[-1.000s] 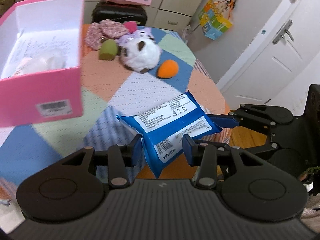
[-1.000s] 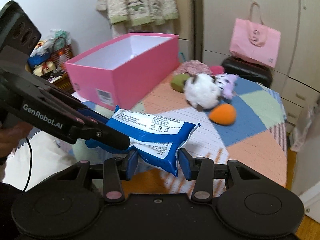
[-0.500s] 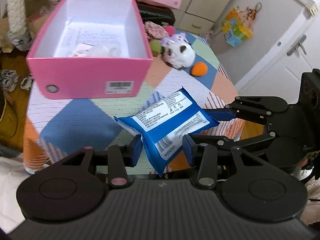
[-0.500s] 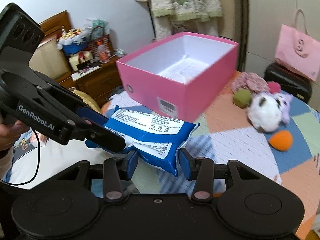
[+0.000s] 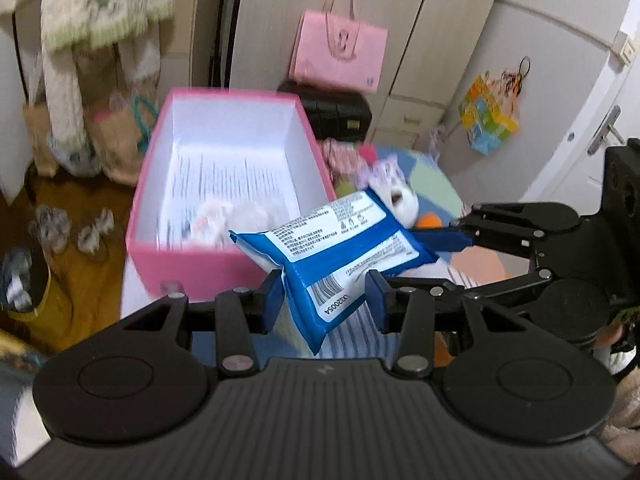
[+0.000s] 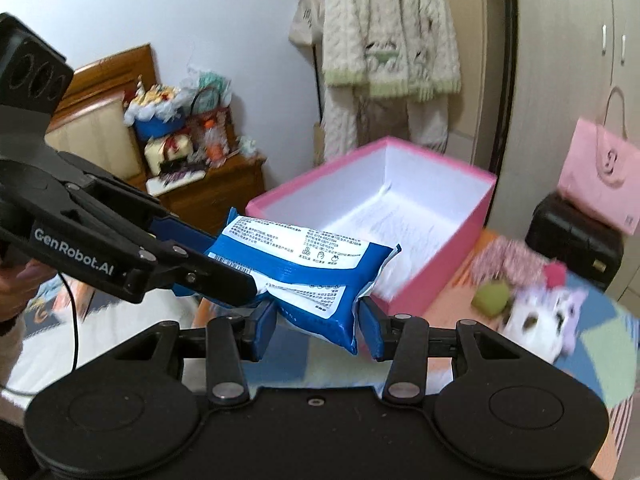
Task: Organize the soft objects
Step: 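Lift the blue wipes pack and carry it over the pink box, then lower the blue pack into the box and open both tools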
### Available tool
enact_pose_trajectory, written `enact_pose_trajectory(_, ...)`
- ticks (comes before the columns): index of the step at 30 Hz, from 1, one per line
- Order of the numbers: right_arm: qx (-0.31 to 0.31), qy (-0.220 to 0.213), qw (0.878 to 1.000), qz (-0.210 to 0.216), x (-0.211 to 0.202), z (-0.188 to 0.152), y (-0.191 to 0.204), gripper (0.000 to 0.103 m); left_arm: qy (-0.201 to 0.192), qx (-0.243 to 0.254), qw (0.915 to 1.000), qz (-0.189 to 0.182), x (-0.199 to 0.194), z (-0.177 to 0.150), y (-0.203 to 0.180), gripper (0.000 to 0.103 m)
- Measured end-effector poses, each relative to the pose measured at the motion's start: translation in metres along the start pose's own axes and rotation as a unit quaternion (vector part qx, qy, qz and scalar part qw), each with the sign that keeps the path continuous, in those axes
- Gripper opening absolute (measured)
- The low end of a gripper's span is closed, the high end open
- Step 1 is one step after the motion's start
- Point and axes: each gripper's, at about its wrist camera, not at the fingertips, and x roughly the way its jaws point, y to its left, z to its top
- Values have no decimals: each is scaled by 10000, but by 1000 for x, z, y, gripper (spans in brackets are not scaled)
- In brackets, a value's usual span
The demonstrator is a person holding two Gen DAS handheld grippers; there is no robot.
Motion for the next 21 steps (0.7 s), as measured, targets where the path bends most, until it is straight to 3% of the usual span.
enact_pose_trajectory(5,298,-258,9992,52,14,28,-32,52,-477,262,9984,152,15,34,2,42)
enact_pose_trajectory(10,71,-331,9993,-187,50,54,-51,52,-670,587,9956,292,45,67,15,42)
enact_pose_trajectory(13,-108,-321,9983,-478,82,65,-60,52,-633,595,9955,377,71,80,26,42)
enact_pose_trajectory(21,61,246,9988,-419,161,76,-97,51,-249,298,9982,449,127,97,68,41)
